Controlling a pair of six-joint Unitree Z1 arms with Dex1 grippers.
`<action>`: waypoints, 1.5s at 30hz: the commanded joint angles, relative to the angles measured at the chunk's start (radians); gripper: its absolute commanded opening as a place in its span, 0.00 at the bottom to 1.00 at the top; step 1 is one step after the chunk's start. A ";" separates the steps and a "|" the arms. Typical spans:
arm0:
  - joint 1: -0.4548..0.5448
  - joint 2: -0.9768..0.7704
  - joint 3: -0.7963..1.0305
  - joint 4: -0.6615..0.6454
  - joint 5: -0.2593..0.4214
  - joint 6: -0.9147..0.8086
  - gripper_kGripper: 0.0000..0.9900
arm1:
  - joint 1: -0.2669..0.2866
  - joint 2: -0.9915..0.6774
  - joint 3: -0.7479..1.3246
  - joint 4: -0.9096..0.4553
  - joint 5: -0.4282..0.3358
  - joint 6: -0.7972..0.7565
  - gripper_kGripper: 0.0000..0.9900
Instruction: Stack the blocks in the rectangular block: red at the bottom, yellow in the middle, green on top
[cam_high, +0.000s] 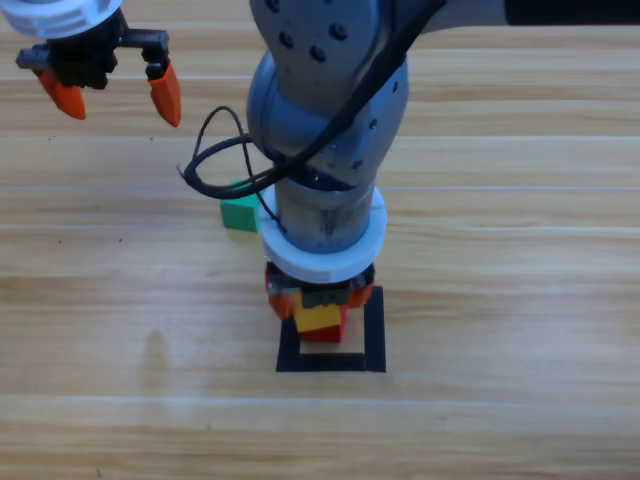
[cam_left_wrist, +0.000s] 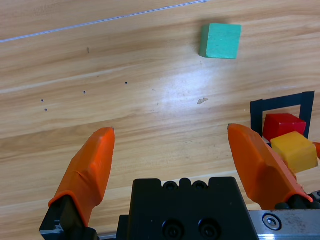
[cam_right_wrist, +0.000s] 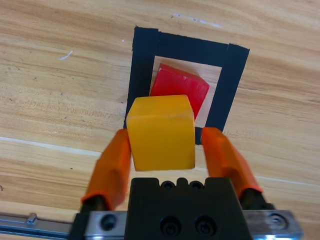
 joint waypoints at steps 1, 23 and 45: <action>0.021 0.058 0.024 -0.005 -0.007 0.004 0.97 | 0.019 0.040 -0.031 0.009 0.004 -0.043 1.00; 0.021 0.063 0.012 -0.005 -0.007 0.006 0.97 | 0.052 -0.171 0.070 0.011 -0.013 -0.140 1.00; 0.020 0.063 0.038 -0.016 -0.004 -0.013 0.97 | 0.095 -0.144 0.230 0.023 0.217 -1.020 1.00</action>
